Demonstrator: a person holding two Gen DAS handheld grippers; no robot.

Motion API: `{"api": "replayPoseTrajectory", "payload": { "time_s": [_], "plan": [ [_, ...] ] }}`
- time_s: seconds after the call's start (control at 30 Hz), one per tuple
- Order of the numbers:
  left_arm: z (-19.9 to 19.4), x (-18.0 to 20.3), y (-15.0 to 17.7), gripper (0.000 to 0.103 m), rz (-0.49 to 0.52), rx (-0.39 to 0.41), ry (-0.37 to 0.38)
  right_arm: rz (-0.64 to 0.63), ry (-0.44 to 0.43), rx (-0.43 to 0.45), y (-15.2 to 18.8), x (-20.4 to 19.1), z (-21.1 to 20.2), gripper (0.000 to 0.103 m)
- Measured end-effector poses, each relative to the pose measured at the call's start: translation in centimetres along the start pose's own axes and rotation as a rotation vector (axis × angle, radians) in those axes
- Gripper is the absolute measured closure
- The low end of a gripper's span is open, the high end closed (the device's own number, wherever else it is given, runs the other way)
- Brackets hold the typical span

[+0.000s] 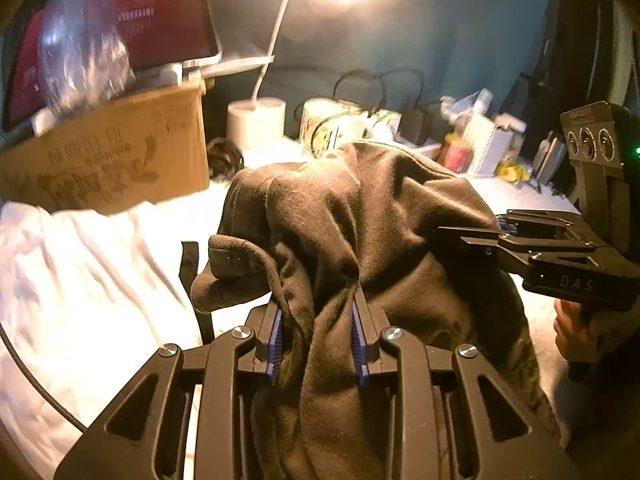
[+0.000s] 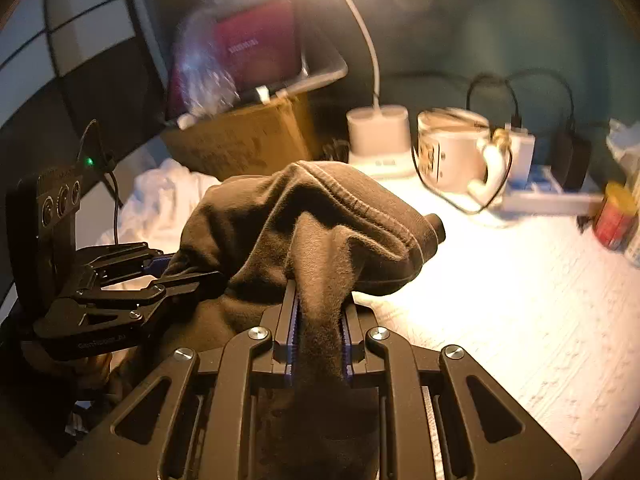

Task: Fold small clothes
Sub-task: 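Lower the collar end onto the shirt body and open both grippers, then press the folded shirt flat with both grippers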

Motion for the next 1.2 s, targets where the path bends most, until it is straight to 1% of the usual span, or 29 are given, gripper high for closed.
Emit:
{"api": "replayPoseTrajectory", "payload": {
  "time_s": [0.1, 0.2, 0.27, 0.3, 0.33, 0.4, 0.47, 0.53, 0.57, 0.6, 0.67, 0.77, 0.8, 0.87, 0.93, 1.03, 1.17, 1.2],
  "plan": [
    [1.3, -0.6, 0.4, 0.076, -0.019, -0.038, -0.003, 0.025, 0.004, -0.044, 0.8, 0.9, 1.8, 0.084],
    [2.2, -1.0, 1.0, 0.076, -0.032, -0.066, -0.004, 0.053, -0.015, -0.084, 1.1, 1.6, 3.1, 0.083],
    [2.8, -1.3, 1.2, 0.076, -0.047, -0.089, -0.002, 0.062, -0.008, -0.108, 1.4, 2.2, 4.0, 0.073],
    [3.0, -1.4, 1.2, 0.075, -0.058, -0.098, 0.004, 0.065, -0.002, -0.119, 1.5, 2.5, 4.4, 0.070],
    [3.2, -1.6, 1.3, 0.073, -0.075, -0.109, 0.013, 0.071, -0.002, -0.130, 1.7, 2.8, 4.7, 0.064],
    [3.6, -2.0, 1.3, 0.072, -0.101, -0.129, 0.032, 0.114, -0.038, -0.156, 2.0, 3.5, 5.5, 0.060],
    [3.9, -2.3, 1.3, 0.070, -0.121, -0.139, 0.055, 0.176, -0.085, -0.174, 2.1, 4.3, 6.0, 0.053],
    [4.0, -2.4, 1.0, 0.069, -0.115, -0.143, 0.061, 0.225, -0.134, -0.165, 1.6, 5.0, 6.2, 0.050],
    [4.0, -2.5, 0.8, 0.066, -0.112, -0.142, 0.058, 0.236, -0.140, -0.163, 1.3, 5.2, 6.1, 0.049],
    [4.1, -2.6, 0.6, 0.065, -0.111, -0.145, 0.055, 0.244, -0.139, -0.155, 0.9, 5.6, 6.2, 0.049],
    [4.3, -2.9, 0.1, 0.065, -0.115, -0.148, 0.054, 0.253, -0.147, -0.130, -0.1, 6.2, 6.1, 0.048],
    [5.0, -3.9, -0.7, 0.063, -0.111, -0.143, 0.031, 0.251, -0.208, -0.084, -1.6, 6.3, 5.9, 0.048],
    [5.3, -4.3, -1.0, 0.063, -0.124, -0.140, 0.024, 0.242, -0.206, -0.062, -2.0, 6.4, 5.9, 0.048],
    [5.7, -4.9, -1.5, 0.063, -0.136, -0.134, 0.022, 0.222, -0.160, -0.050, -2.3, 7.2, 6.1, 0.048],
    [6.2, -5.4, -1.3, 0.061, -0.111, -0.143, -0.011, 0.198, -0.090, -0.072, -1.8, 7.9, 6.6, 0.048],
    [6.3, -5.6, -1.4, 0.061, -0.073, -0.133, -0.046, 0.143, 0.023, -0.082, -1.0, 8.9, 6.6, 0.048],
    [6.4, -6.1, -1.7, 0.061, -0.060, -0.117, -0.102, 0.131, 0.064, -0.079, -0.4, 9.4, 6.3, 0.048],
    [6.4, -6.2, -1.8, 0.061, -0.060, -0.114, -0.110, 0.127, 0.086, -0.079, -0.4, 9.7, 6.1, 0.048]
  ]
}}
Point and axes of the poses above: each gripper's, at about its wrist camera, not at the fingertips, and z roughly the way its jaws point, x to its right, y to its underside, the point moved 10 cm from there along z, roughly the way its jaws point, and after that the axes turned 3 degrees about -x, right-handed, at the moved point
